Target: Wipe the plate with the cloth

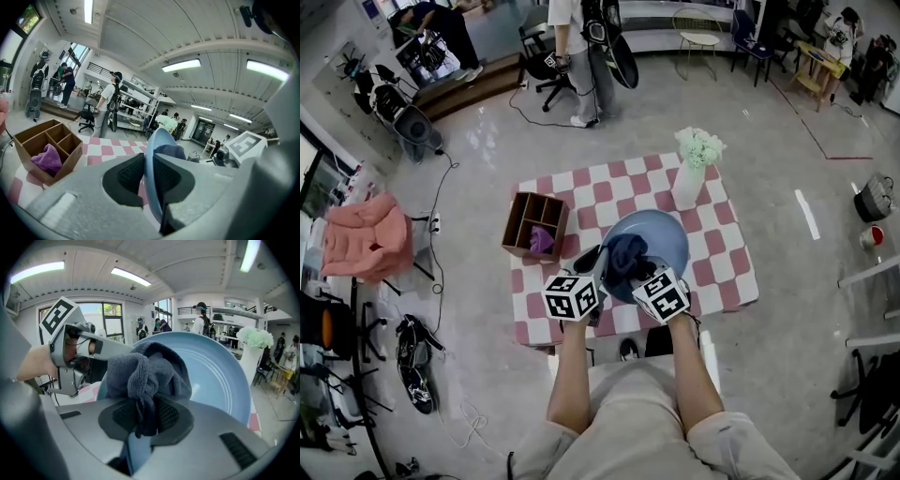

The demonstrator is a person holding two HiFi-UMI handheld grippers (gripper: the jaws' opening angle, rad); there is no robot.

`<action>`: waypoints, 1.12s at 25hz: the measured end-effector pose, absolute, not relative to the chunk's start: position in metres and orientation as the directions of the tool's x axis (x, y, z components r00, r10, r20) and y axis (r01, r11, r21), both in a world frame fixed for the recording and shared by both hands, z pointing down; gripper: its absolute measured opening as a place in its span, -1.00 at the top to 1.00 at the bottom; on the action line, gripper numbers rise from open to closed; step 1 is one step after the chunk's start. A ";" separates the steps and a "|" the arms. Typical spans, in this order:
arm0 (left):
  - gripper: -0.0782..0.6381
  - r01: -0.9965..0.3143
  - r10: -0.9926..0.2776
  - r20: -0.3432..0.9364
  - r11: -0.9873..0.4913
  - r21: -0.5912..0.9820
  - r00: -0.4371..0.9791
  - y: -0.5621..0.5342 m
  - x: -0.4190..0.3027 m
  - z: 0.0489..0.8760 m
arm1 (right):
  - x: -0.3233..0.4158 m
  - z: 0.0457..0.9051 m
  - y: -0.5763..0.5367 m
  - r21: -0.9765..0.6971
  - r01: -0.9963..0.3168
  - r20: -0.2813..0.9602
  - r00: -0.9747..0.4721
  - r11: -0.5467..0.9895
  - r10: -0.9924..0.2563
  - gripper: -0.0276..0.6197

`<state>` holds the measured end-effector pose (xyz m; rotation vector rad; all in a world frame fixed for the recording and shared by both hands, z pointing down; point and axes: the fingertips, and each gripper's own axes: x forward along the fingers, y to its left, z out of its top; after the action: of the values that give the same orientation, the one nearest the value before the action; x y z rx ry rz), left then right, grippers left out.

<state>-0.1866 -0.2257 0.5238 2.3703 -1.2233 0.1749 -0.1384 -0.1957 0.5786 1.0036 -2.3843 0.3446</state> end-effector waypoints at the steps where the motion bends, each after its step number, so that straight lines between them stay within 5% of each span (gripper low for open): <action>1: 0.68 -0.797 -0.738 0.315 -0.497 0.343 0.596 -0.225 -0.188 0.523 | -0.136 0.576 -0.199 -0.032 -0.736 0.550 -0.578 0.676 -0.603 0.69; 12: 0.68 -0.799 -0.736 0.321 -0.507 0.323 0.596 -0.216 -0.200 0.523 | -0.106 0.565 -0.222 -0.046 -0.847 0.495 -0.480 0.530 -0.724 0.70; 28: 0.67 -0.833 -0.784 0.308 -0.441 0.334 0.539 -0.211 -0.233 0.521 | -0.093 0.583 -0.221 0.029 -0.856 0.554 -0.416 0.516 -0.721 0.70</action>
<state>-0.2328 -0.2106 0.5209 2.3338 -1.3150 0.1487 -0.0928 -0.2210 0.5828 1.2851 -2.2530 0.3534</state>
